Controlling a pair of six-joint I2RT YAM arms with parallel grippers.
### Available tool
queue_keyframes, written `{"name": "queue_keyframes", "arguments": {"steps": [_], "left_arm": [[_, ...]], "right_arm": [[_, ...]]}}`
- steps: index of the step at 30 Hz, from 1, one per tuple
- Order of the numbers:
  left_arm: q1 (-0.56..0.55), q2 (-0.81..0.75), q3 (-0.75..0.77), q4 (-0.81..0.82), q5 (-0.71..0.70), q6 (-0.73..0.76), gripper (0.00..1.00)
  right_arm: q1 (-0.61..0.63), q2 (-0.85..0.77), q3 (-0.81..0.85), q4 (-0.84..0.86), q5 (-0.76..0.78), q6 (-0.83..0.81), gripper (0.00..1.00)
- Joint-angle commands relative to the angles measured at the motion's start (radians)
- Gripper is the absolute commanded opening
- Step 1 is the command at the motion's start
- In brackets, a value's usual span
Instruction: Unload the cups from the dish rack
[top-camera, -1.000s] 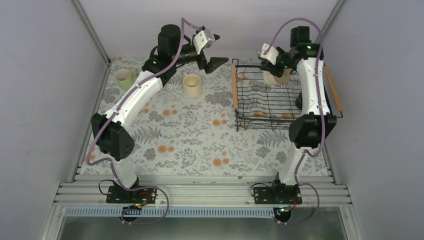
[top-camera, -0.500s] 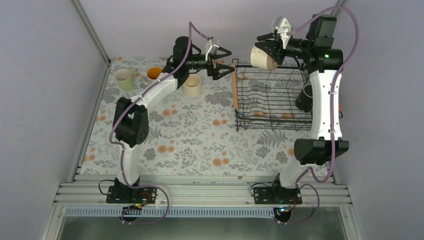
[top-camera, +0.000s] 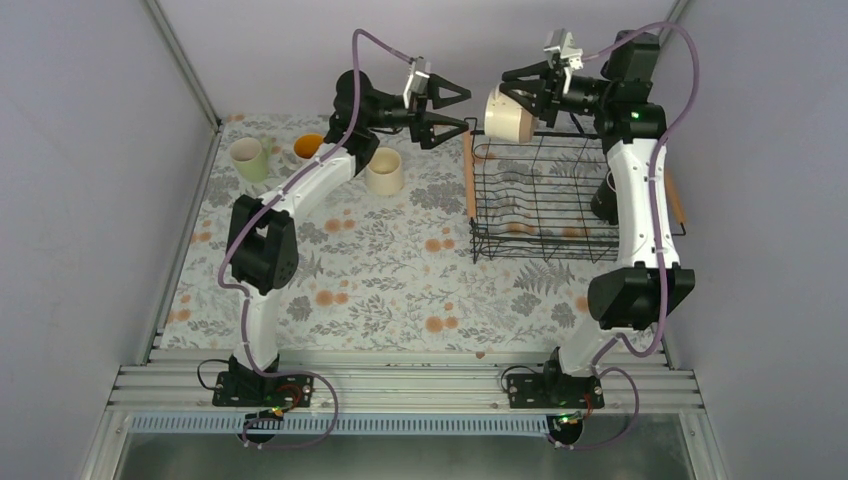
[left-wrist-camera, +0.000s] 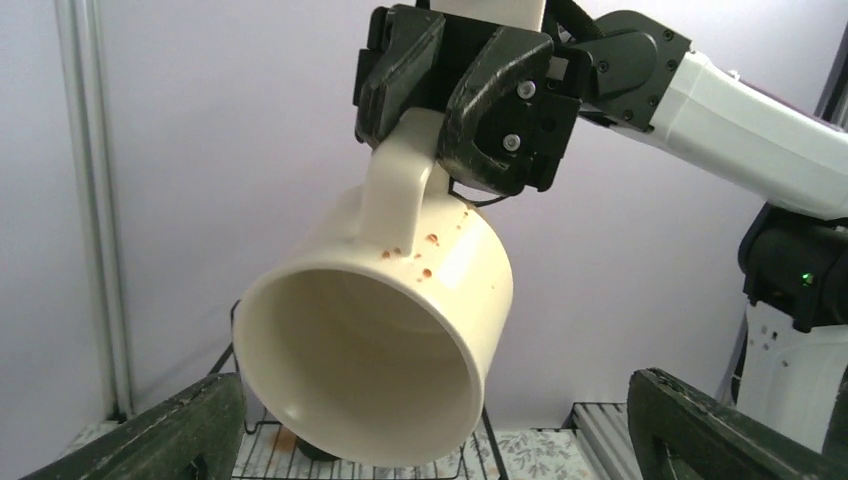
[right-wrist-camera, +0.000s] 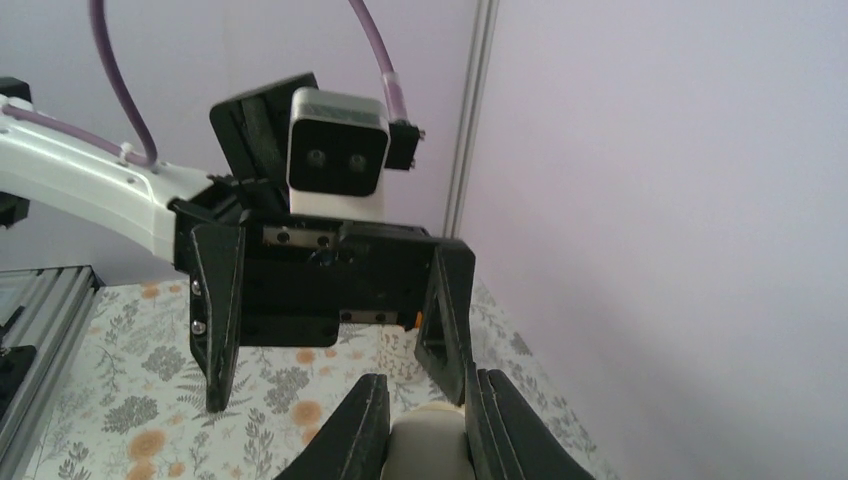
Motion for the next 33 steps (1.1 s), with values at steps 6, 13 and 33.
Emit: {"name": "queue_keyframes", "arguments": {"steps": [6,13,33], "left_arm": [[-0.021,0.054,0.029,0.113,0.023,-0.101,0.94],[-0.055,0.079,0.082,0.135,0.035,-0.14,0.93],[-0.06,0.002,0.022,0.203,0.041,-0.206,0.11]], "right_arm": [[0.024,-0.035,-0.006,0.284,-0.112,0.195,0.03],[0.074,-0.037,-0.068,0.38,-0.09,0.222,0.03],[0.093,-0.017,-0.075,0.461,-0.112,0.287,0.03]]}}
